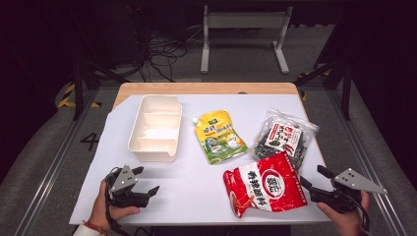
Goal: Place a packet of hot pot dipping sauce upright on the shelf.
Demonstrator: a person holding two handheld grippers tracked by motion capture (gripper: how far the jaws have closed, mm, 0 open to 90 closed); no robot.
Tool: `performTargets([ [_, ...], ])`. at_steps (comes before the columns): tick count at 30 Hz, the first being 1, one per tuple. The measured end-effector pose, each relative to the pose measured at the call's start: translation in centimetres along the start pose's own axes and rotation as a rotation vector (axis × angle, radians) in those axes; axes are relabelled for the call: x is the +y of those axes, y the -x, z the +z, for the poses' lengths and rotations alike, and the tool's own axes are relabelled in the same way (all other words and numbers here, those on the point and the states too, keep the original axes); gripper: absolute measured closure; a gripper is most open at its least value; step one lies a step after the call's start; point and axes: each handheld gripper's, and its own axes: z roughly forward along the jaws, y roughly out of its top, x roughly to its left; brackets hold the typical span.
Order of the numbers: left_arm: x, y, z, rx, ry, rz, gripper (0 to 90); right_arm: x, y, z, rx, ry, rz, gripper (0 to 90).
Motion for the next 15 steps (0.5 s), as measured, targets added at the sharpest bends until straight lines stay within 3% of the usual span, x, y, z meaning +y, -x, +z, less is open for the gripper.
performTargets([
  [3,0.2,-0.2,-0.1,-0.009,0.017,-0.009,17.6,0.0,0.1,0.0,-0.001,-0.001,-0.001,26.4],
  [6,0.3,0.2,-0.1,-0.015,0.024,0.014,18.5,0.2,-0.1,0.0,0.008,-0.001,-0.006,26.6],
  [10,0.3,0.5,0.0,-0.022,0.018,0.033,18.8,1.0,-0.5,0.2,0.054,0.011,0.030,26.9],
  [15,0.3,0.5,0.0,-0.027,0.021,0.032,20.1,2.2,-1.3,0.7,0.080,0.024,0.008,28.2],
])
